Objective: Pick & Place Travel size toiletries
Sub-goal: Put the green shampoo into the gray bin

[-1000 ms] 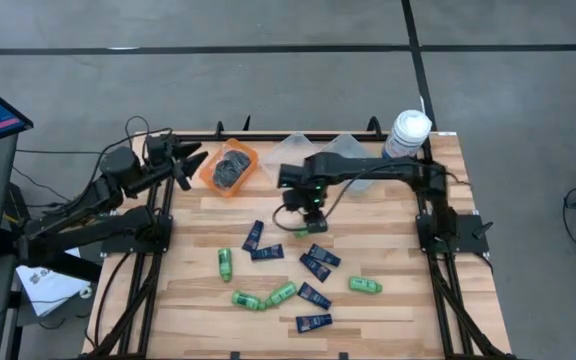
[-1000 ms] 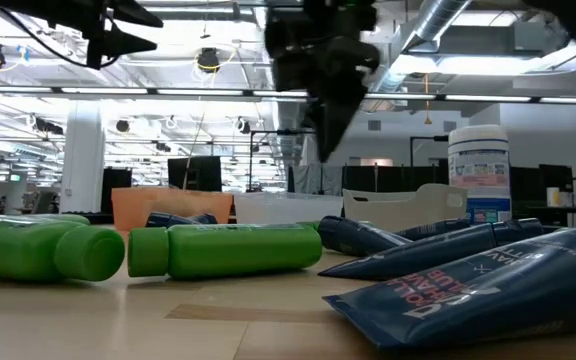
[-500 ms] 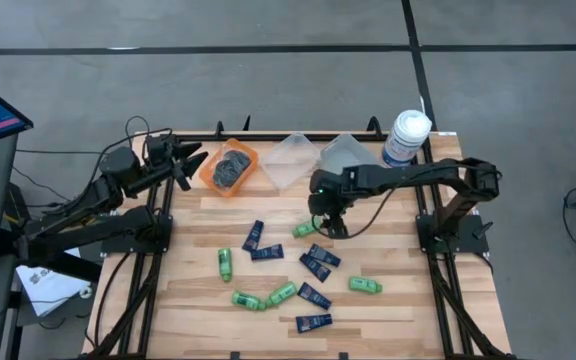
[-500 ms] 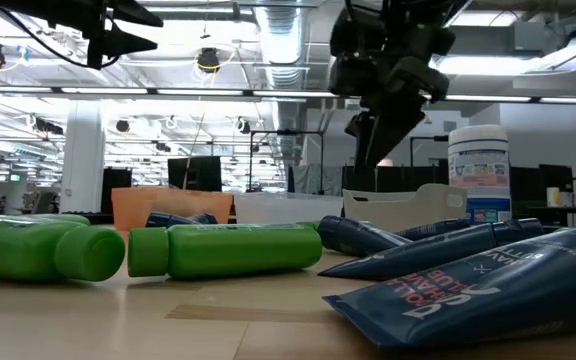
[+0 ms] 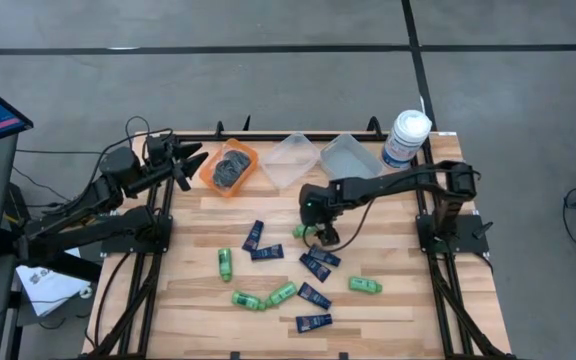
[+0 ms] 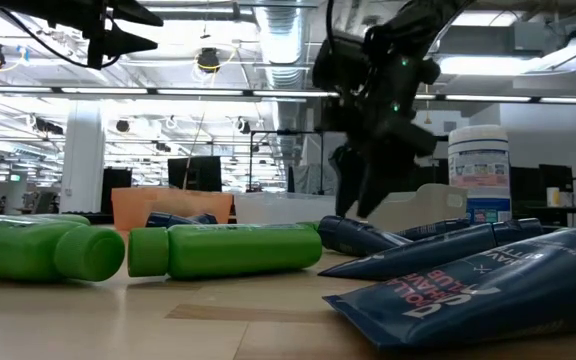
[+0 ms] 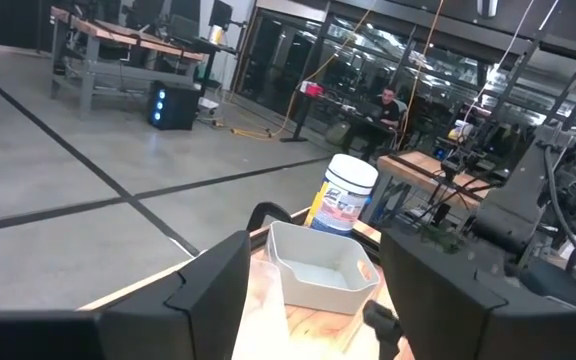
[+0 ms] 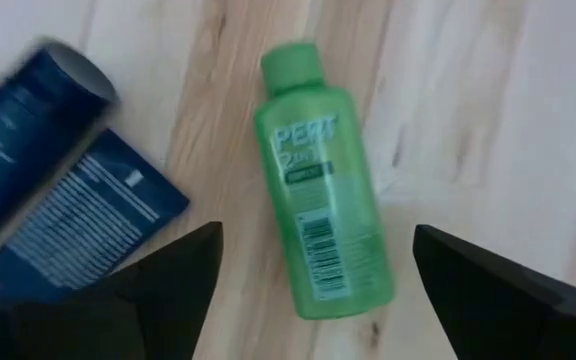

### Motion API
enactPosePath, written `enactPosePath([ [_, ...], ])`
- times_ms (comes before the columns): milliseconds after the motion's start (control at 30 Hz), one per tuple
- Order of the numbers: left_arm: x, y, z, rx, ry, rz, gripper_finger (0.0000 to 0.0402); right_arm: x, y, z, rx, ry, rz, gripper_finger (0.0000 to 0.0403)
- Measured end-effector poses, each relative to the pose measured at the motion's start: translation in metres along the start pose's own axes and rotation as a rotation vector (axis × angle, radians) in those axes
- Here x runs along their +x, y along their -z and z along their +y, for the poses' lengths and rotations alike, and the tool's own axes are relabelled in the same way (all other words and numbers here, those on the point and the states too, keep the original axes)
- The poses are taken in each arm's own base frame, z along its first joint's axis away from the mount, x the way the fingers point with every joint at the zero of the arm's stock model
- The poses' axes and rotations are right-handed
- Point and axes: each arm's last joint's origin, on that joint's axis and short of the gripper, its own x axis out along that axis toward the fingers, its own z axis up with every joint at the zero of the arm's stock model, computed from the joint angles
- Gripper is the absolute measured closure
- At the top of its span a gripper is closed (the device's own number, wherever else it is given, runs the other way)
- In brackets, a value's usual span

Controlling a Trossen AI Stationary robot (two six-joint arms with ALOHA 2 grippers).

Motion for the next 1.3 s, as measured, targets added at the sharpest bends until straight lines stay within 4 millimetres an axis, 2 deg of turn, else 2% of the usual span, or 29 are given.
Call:
enactPosePath([
  [200, 0.0, 0.0, 0.0, 0.0, 0.0, 0.0, 0.0182, 0.021, 0.002, -0.002, 0.016, -0.009, 0.031, 0.0095],
  [400, 0.0, 0.0, 0.0, 0.0, -0.001, 0.0, 0.0184, 0.028, 0.002, -0.002, 0.042, -0.009, 0.051, 0.0117],
  [567, 0.0, 0.0, 0.0, 0.0, -0.001, 0.0, 0.019, 0.028, 0.002, -0.002, 0.052, 0.013, 0.058, 0.0165],
  [800, 0.0, 0.0, 0.0, 0.0, -0.001, 0.0, 0.0195, 0.028, 0.003, -0.002, 0.069, 0.014, 0.072, 0.0257],
  [900, 0.0, 0.0, 0.0, 0.001, -0.001, 0.0, 0.0194, 0.022, 0.004, -0.002, 0.075, 0.011, 0.072, 0.0274],
  [1033, 0.0, 0.0, 0.0, 0.002, -0.001, 0.0, 0.0193, 0.01, 0.005, -0.008, 0.112, 0.025, 0.054, 0.0263],
  [1200, 0.0, 0.0, 0.0, 0.003, -0.001, 0.0, 0.0198, -0.028, 0.006, -0.026, 0.174, 0.073, -0.036, 0.0257],
  [1300, 0.0, 0.0, 0.0, 0.003, -0.001, 0.0, 0.0202, -0.059, 0.013, -0.042, 0.249, 0.118, -0.099, 0.0263],
])
